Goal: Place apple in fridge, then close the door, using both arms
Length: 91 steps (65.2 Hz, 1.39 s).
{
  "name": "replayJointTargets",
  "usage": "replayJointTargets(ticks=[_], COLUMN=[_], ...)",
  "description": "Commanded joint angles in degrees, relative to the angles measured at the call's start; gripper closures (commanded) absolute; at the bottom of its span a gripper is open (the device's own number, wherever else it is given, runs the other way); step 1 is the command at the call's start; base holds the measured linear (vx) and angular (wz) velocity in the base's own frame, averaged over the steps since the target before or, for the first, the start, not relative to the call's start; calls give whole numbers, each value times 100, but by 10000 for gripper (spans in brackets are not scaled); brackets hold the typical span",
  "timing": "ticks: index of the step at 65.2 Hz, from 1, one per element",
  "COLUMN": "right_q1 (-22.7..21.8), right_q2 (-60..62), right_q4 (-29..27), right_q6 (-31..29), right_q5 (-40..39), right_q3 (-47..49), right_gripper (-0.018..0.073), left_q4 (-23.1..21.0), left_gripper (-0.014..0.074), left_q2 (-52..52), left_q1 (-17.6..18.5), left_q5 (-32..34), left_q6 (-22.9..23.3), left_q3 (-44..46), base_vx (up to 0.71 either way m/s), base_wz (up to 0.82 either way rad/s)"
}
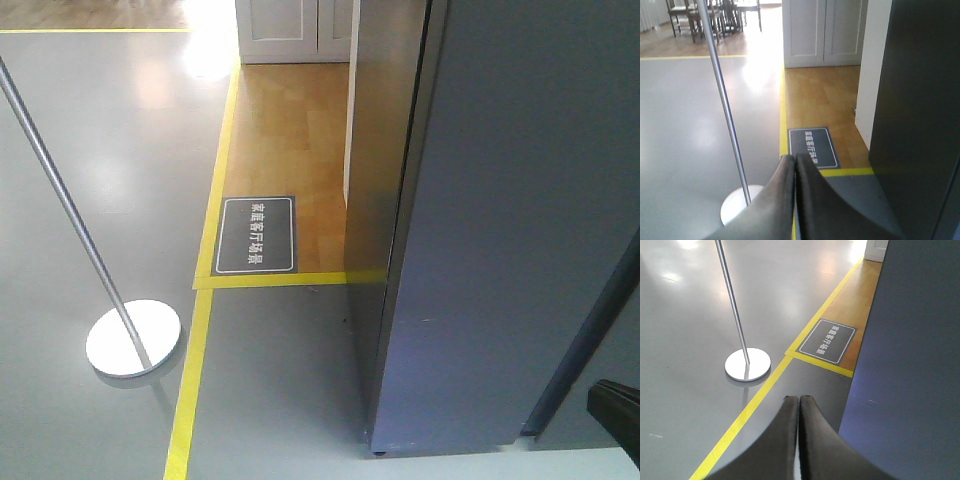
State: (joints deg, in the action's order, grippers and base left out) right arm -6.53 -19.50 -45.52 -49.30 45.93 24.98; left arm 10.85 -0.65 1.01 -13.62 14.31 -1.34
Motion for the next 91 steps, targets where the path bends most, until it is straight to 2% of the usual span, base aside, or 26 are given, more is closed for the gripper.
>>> replayJointTargets(ticks=[1,91], right_q1=[-22,-22], right_q2=[-58,-58], right_q4=[-216,-221], right_q6=[-19,-19], right_q5=[-262,-261], right_q3=[145,145], right_gripper=[565,565], left_q4=[-12,-15], left_gripper=[602,602], left_q2=[-87,-88], left_q1=[-9,-9], left_q5=[687,778], left_q6=[-125,-101], left_q3=[89,94], base_vx=[0,0], base_wz=[0,0])
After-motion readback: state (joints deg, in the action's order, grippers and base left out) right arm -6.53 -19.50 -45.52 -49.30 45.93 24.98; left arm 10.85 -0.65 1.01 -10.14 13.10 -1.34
